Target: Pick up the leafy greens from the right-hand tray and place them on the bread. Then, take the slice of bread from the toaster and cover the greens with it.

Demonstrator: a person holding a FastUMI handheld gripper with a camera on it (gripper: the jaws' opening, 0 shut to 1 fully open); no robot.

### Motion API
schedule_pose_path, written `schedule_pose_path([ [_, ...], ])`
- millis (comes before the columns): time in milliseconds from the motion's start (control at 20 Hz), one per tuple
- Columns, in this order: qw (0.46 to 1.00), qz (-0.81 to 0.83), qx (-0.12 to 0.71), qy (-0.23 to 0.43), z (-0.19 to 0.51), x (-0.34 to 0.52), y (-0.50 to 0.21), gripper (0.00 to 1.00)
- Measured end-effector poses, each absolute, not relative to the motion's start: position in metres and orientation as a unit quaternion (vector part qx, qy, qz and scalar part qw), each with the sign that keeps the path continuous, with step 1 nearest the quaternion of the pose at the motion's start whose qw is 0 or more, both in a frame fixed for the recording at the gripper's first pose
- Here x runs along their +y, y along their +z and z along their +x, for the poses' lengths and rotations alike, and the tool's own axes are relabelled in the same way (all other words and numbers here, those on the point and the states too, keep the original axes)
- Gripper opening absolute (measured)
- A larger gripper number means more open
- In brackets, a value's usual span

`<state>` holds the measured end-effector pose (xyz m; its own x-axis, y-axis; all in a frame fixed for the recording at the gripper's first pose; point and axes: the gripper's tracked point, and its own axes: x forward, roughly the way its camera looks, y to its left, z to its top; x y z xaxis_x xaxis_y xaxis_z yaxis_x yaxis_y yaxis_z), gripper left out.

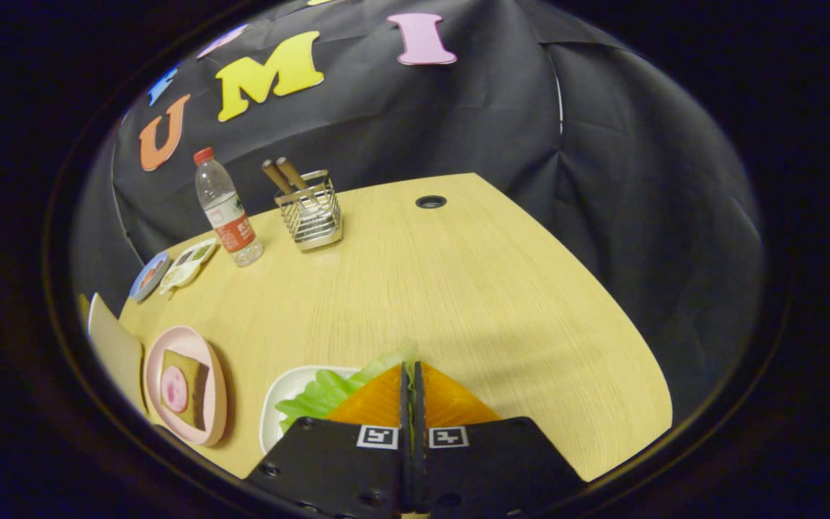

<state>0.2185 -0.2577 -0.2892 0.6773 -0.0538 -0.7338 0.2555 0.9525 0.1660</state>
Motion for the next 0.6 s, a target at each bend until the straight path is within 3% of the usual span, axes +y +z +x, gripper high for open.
schedule_pose_path([
  [600,0.947,0.05,0.307,-0.084,0.175,-0.215,-0.19,0.01],
])
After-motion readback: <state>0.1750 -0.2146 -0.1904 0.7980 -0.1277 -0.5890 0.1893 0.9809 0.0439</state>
